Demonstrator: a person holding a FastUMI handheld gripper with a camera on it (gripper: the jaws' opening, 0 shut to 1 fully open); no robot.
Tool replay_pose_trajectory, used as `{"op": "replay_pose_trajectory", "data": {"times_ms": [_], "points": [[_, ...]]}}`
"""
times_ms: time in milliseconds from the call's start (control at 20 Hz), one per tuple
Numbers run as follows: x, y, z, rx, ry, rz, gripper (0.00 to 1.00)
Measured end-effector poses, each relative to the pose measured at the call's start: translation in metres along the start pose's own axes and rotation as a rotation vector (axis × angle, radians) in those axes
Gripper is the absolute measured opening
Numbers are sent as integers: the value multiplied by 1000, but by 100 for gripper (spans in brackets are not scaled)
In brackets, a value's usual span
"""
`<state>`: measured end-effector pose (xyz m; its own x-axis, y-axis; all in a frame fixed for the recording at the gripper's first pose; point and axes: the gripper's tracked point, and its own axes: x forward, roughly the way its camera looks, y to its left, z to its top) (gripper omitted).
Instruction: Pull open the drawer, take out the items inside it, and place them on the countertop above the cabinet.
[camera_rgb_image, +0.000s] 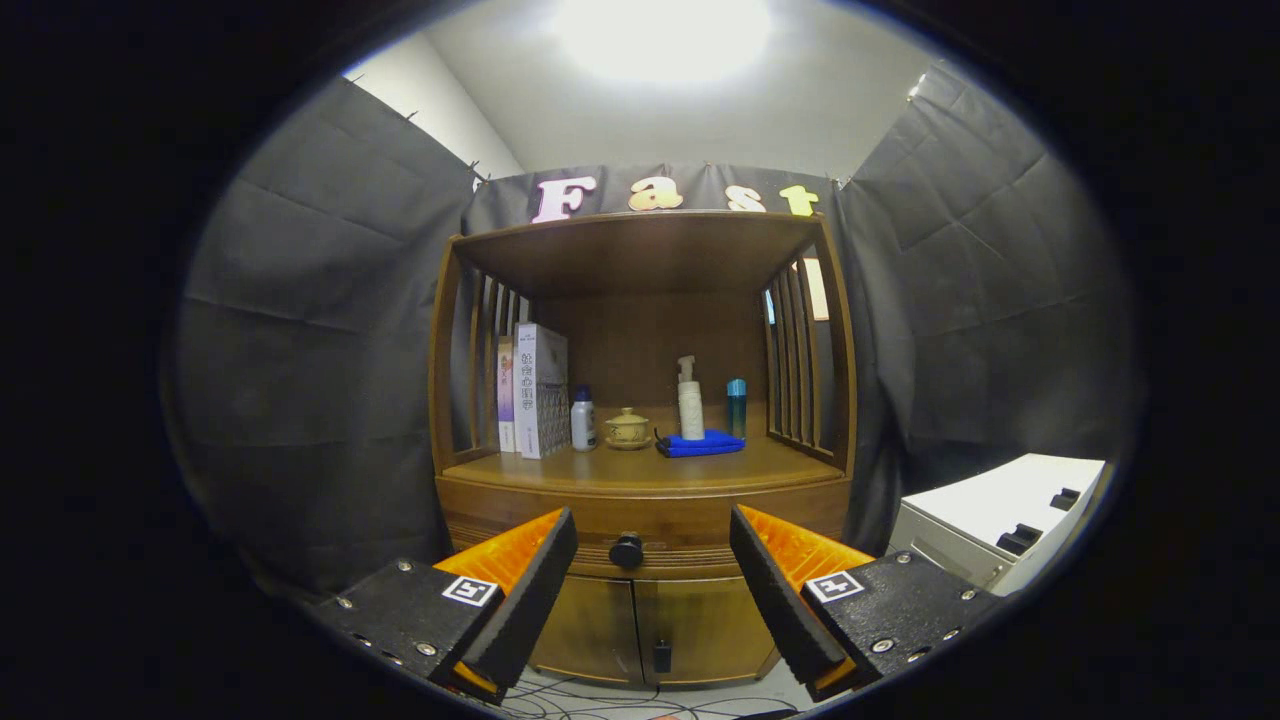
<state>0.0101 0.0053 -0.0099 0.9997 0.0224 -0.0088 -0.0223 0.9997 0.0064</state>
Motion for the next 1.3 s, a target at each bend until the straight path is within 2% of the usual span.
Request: {"op": "replay_pose_trajectory", "data": {"times_ms": [500,700,1050,1300], "points": [[56,15,5,-39,-33,41,96],[83,19,-16,-22,-6,50,96],[133,17,-73,-2,121,38,96],[149,21,-104,13,206,31,95]]}}
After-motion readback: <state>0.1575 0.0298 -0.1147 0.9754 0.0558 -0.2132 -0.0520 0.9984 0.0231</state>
